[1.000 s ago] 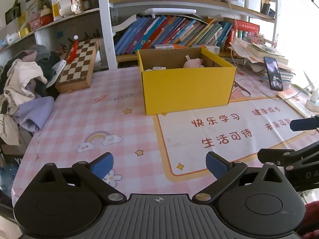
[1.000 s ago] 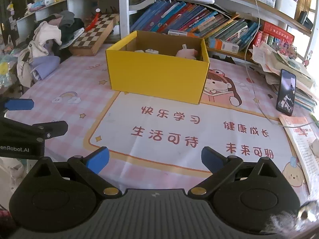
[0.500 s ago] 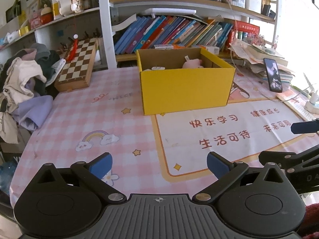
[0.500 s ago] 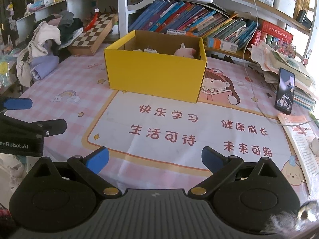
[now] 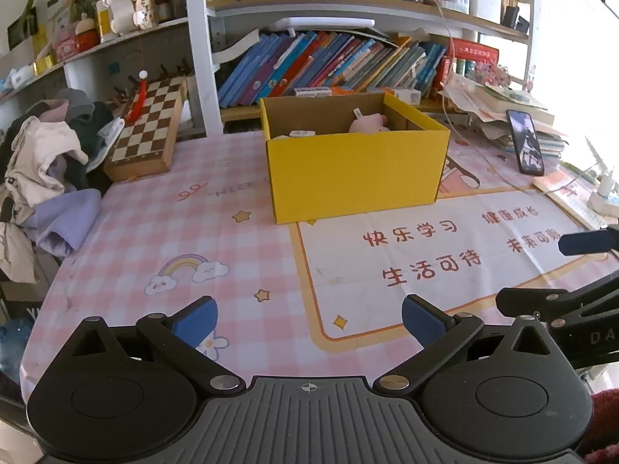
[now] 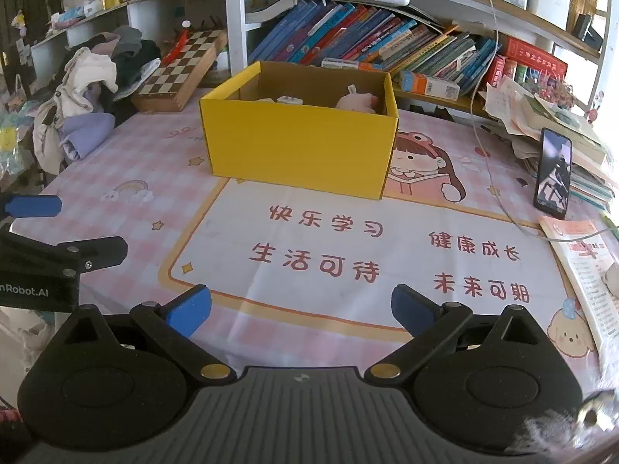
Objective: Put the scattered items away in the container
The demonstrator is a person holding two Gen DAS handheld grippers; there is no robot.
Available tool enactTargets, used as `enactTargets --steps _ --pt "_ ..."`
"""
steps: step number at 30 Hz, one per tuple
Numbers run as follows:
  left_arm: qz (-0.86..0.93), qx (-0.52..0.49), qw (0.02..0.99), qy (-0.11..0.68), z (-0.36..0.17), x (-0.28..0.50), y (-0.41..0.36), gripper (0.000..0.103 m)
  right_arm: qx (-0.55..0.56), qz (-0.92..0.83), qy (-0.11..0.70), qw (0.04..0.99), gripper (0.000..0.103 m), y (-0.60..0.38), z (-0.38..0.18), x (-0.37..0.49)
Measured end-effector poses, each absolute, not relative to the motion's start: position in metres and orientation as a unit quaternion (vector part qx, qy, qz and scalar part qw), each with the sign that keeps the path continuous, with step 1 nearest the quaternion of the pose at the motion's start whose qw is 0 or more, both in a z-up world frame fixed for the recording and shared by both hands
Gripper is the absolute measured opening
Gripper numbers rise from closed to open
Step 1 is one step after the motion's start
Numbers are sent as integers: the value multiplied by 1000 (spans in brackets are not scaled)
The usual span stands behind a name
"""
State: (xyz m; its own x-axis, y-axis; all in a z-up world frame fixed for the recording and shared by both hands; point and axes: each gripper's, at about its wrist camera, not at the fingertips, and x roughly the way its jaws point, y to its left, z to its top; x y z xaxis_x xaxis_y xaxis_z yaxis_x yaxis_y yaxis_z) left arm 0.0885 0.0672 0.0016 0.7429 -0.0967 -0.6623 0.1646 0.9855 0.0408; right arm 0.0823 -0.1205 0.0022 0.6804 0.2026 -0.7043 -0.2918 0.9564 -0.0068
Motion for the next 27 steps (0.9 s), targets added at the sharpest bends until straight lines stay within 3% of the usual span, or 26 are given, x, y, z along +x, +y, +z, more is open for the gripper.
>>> enactTargets --steps 27 --pt "-80 58 927 361 -1 91 59 103 -45 119 390 912 103 -129 -3 84"
